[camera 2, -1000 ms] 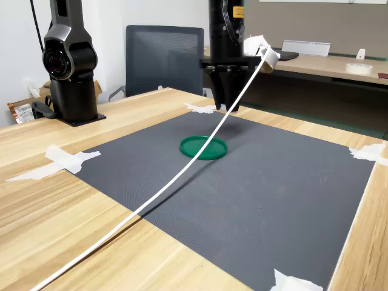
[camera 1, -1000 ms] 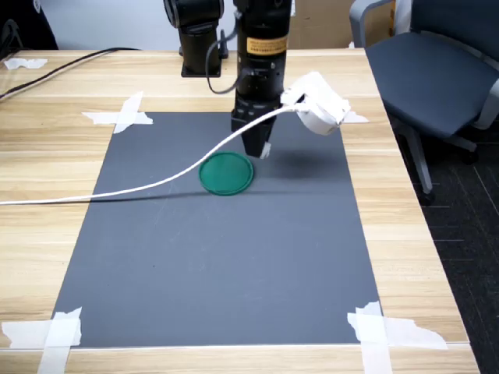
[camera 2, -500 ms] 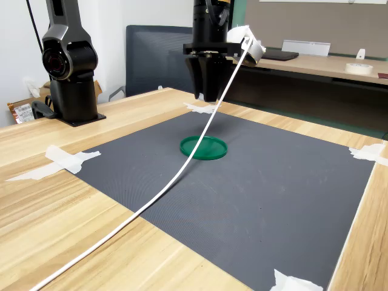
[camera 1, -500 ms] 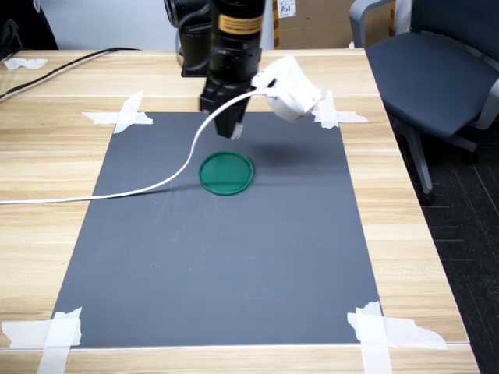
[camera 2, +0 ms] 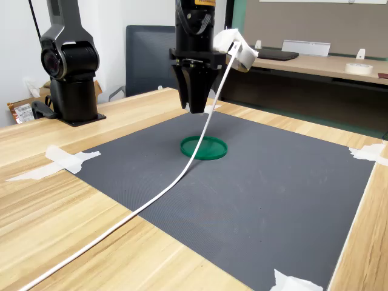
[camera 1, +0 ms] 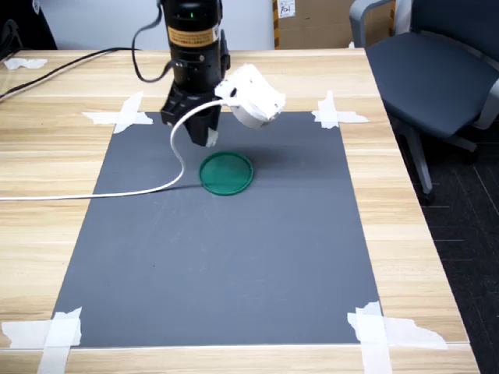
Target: Grasp a white terminal and put it in the green lid.
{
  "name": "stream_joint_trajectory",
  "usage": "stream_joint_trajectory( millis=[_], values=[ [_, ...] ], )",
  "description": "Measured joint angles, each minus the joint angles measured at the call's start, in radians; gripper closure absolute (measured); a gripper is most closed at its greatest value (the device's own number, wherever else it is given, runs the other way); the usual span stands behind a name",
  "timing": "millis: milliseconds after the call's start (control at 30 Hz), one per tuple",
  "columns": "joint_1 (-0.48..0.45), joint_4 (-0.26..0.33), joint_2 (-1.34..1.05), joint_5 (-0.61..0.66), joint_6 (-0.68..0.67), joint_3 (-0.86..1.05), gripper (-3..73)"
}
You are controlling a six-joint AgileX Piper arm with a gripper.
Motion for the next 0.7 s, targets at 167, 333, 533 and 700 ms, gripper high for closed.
stream_joint_trajectory(
  millis=[167, 333, 533, 700],
  values=[
    [0.000, 0.024, 0.022, -0.086, -0.041, 0.059, 43.6],
    [0.000, 0.035, 0.026, -0.134, -0.074, 0.067, 43.6],
    [0.000, 0.071, 0.048, -0.140, -0.131, 0.068, 43.5],
    [0.000, 0.089, 0.054, -0.149, -0.143, 0.068, 38.3]
  ],
)
